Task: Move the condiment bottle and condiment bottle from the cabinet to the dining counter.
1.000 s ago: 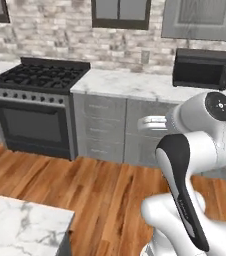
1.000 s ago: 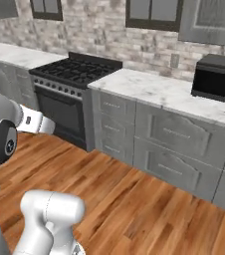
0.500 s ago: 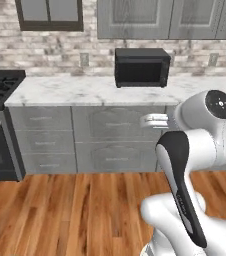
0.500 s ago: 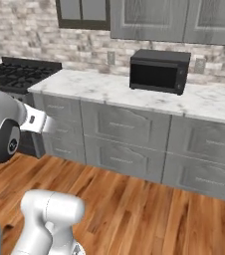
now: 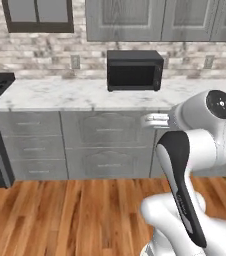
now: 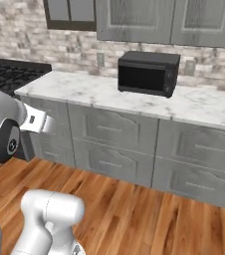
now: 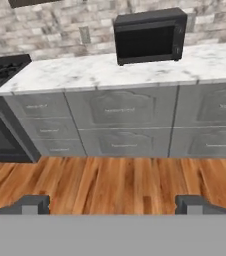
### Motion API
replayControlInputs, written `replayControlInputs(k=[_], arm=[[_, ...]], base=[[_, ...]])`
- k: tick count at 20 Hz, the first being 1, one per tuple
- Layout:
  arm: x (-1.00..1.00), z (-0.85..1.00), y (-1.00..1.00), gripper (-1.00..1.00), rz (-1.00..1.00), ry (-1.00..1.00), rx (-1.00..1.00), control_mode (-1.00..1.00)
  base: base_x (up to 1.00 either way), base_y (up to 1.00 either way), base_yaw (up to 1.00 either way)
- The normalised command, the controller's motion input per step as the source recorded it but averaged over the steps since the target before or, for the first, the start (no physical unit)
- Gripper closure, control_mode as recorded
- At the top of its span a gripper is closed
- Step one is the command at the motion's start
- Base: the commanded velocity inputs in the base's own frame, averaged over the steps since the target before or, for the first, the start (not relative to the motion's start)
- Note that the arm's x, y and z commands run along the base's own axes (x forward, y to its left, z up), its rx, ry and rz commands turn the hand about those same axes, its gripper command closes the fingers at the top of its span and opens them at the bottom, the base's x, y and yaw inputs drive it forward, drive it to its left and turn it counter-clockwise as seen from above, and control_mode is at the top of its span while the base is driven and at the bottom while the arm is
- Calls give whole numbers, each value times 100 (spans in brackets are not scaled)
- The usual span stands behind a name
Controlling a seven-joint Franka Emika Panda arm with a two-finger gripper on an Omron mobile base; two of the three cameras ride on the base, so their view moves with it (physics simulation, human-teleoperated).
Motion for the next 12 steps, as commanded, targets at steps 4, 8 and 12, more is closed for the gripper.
replayControlInputs(k=[4,8,12], arm=[[0,0,0,-100,0,0,0,100],[0,0,0,-100,0,0,0,100],[0,0,0,-100,0,0,0,100]], base=[[100,-72,0],[100,-71,0],[100,-85,0]])
